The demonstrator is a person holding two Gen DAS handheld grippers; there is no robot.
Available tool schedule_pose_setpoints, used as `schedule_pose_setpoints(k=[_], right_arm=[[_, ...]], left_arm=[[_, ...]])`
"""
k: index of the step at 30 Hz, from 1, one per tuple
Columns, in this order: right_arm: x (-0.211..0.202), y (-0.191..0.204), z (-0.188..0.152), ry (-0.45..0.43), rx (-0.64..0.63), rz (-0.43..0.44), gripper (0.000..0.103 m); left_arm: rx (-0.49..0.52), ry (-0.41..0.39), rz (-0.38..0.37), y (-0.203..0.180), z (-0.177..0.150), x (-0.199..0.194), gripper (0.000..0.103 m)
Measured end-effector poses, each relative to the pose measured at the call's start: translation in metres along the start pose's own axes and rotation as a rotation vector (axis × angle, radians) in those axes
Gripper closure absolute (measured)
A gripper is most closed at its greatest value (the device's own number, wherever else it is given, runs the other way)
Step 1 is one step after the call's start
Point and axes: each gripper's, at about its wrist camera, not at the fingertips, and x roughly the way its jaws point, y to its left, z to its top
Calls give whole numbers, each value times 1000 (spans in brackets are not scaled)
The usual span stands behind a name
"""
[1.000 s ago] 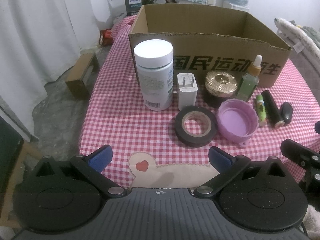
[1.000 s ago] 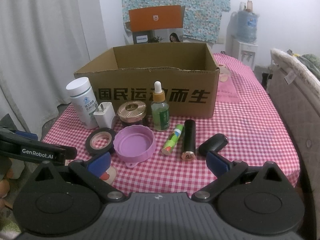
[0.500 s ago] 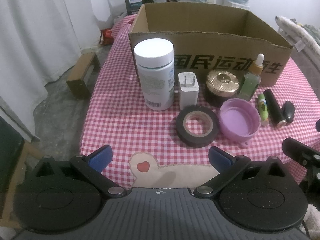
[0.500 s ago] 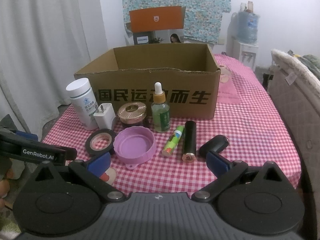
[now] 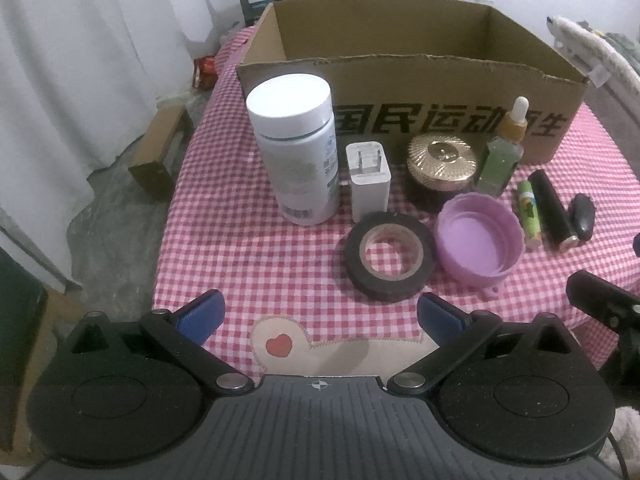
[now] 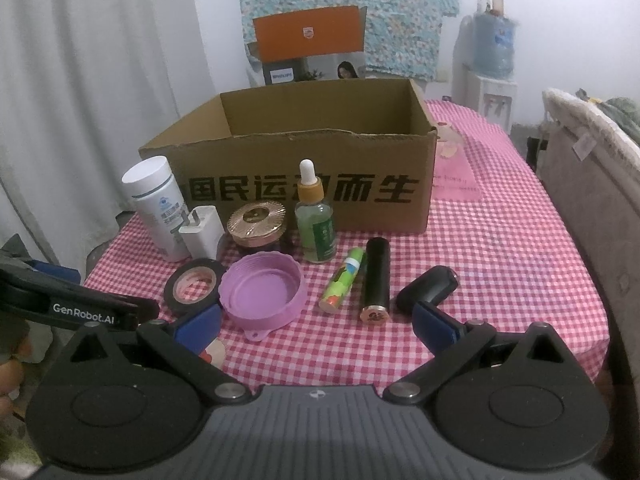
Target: Organize rigid objects
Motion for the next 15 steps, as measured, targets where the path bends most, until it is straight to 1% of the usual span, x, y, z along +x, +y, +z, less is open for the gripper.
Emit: schedule_pose_setpoints(k=[9,13,15], right_arm=[[8,-8,1,13,28,3,0],[7,-20,0,15,68,2,0],[3,-30,-1,10,94,-12,0]], left_arm=[[39,7,-3,-9,8,8,0],[84,-31,-26,-16,13,5,1],[116,-67,-54,-20,17,-1,1]])
